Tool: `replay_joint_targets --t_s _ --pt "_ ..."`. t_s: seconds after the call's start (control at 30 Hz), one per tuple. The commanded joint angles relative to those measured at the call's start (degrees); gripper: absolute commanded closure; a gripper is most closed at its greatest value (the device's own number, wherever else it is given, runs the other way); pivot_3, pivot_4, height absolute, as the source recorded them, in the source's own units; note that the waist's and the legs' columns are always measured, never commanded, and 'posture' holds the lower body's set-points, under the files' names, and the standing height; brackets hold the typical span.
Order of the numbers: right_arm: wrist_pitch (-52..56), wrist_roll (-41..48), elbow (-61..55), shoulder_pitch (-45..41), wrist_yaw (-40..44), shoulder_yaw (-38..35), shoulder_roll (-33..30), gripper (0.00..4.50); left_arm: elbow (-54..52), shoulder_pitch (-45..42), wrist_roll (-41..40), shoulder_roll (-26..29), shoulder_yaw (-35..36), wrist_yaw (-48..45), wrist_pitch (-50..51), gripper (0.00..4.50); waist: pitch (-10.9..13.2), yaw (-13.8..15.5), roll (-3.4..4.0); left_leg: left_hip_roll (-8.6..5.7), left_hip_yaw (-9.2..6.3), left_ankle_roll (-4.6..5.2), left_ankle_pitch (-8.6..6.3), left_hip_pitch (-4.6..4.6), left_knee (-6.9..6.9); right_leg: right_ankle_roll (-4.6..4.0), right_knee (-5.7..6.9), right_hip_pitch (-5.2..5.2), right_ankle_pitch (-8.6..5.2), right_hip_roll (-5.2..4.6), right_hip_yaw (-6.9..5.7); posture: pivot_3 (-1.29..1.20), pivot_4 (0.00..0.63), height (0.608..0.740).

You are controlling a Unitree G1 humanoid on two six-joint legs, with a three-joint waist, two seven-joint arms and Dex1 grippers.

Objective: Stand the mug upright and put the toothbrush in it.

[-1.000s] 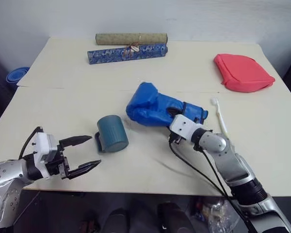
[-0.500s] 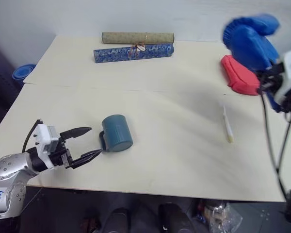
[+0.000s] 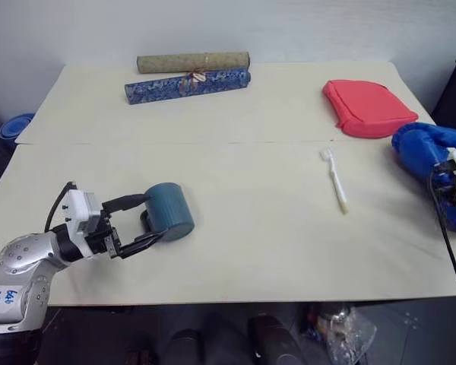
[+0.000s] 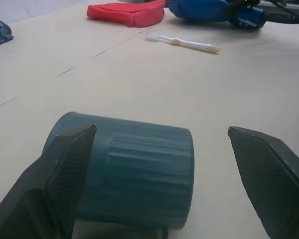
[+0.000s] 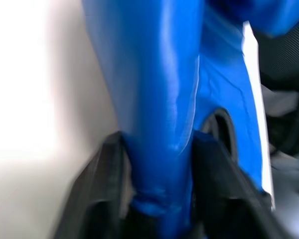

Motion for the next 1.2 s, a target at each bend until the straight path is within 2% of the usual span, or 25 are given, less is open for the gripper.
replay_joint_targets --t_s 0.03,0.13,0.23,0.3,0.43,0.5,0.57,0.7,0.8,0.9,0.97,1.07,1.2 --pt "-1.27 5.72 -10.42 5.86 7.52 -6.51 -4.49 1.14 0.61 1.41 0.70 1.16 3.39 0.27 -1.76 0.00 0.00 0.30 0.01 0.00 0.00 0.00 0.00 -0.02 0.00 0.00 -0.01 0.00 0.00 -0.01 0.00 0.00 0.150 0.740" --pt "-3.85 13.71 -22.58 16.88 18.81 -16.24 -5.89 0.08 3.51 4.14 1.73 2.45 7.99 0.48 -3.01 0.00 0.00 1.23 0.03 0.00 -0.17 0.00 -0.01 -0.21 0.02 0.00 -0.15 -0.02 0.00 -0.06 -0.17 0.00 0.150 0.740" --pt "-9.68 21.19 -30.91 24.56 26.98 -24.45 -2.47 0.03 7.75 7.54 2.20 3.74 13.82 1.55 -3.30 0.00 0.01 1.52 0.01 -0.01 -0.18 0.01 -0.04 -0.16 0.00 0.00 -0.24 0.04 0.00 -0.05 -0.18 0.00 0.150 0.740" --pt "-10.78 25.08 -36.87 27.79 27.55 -25.91 1.85 0.03 11.60 10.40 1.99 5.55 18.72 3.98 0.87 0.00 0.03 1.44 -0.15 0.00 -0.19 0.31 -0.20 -0.06 -0.02 0.01 -0.25 0.15 0.01 -0.03 -0.18 0.00 0.150 0.740" --pt "-11.88 31.04 -48.51 32.24 26.79 -21.45 12.85 0.03 18.21 14.63 0.30 9.56 28.82 13.01 16.90 0.00 0.03 0.96 -0.61 0.14 -0.24 0.29 -0.22 0.60 -0.24 0.00 -0.28 0.70 0.00 0.01 -0.20 0.00 0.150 0.740" --pt "-15.78 31.86 -52.17 34.68 32.41 -16.75 16.27 0.03 19.25 16.05 -0.94 11.77 32.24 14.88 24.70 0.00 0.09 1.23 -0.49 0.10 -0.42 0.24 -0.25 0.63 -0.26 -0.03 -0.30 0.79 -0.01 -0.05 -0.32 0.00 0.150 0.740" --pt "-22.78 30.46 -53.23 34.20 36.81 -11.04 20.01 0.03 18.83 18.36 -1.56 15.18 34.89 17.00 36.78 0.00 0.11 1.52 -0.46 -0.03 -0.40 0.26 -0.26 0.61 -0.24 -0.02 -0.28 0.78 -0.01 -0.21 -0.31 0.00 0.150 0.740" --pt "-32.77 28.35 -50.92 31.56 40.49 -6.24 23.43 0.03 16.75 20.13 -2.52 19.02 36.90 17.40 48.99 0.00 0.11 2.06 -0.46 -0.10 -0.62 0.26 -0.26 0.61 -0.20 -0.03 -0.33 0.88 -0.01 -0.32 -0.50 0.00 0.150 0.740" --pt "-35.54 28.44 -48.71 30.35 40.99 -5.15 23.93 0.03 11.23 15.69 -7.44 21.08 36.99 17.42 58.39 0.00 0.08 2.86 -0.52 -0.13 -0.73 0.21 -0.25 0.61 -0.21 -0.04 -0.35 0.91 -0.02 -0.40 -0.60 0.00 0.150 0.740" --pt "-36.67 28.10 -47.22 30.10 40.55 -4.56 23.19 0.03 4.66 4.75 -13.03 19.67 34.00 21.88 69.26 0.00 0.08 3.44 -0.51 -0.16 -1.00 0.11 -0.28 0.61 -0.21 -0.11 -0.42 1.07 -0.04 -0.48 -0.87 0.00 0.150 0.740" --pt "-37.34 27.74 -46.43 30.01 40.07 -4.29 22.98 0.03 -0.37 -3.73 -16.06 15.90 30.72 25.18 76.83 0.00 0.05 3.29 -0.36 -0.22 -1.13 0.04 -0.26 0.59 -0.21 -0.14 -0.43 1.11 -0.06 -0.54 -1.02 0.00 0.150 0.740" --pt "-38.08 27.55 -45.98 30.39 39.80 -3.81 22.86 0.03 -5.24 -10.98 -19.15 7.04 24.57 35.71 79.48 0.00 -0.02 2.94 -0.15 -0.34 -1.13 -0.19 -0.13 0.58 -0.21 -0.13 -0.36 1.10 -0.06 -0.59 -1.05 0.00 0.150 0.740" --pt "-39.36 27.68 -46.18 31.65 39.56 -3.73 22.83 0.03 -8.15 -14.85 -20.57 -1.82 19.07 49.22 79.48 0.00 -0.02 2.43 -0.29 -0.11 -1.00 -0.23 -0.15 0.49 -0.04 -0.07 -0.24 1.07 -0.02 -0.26 -1.01 0.00 0.150 0.740"
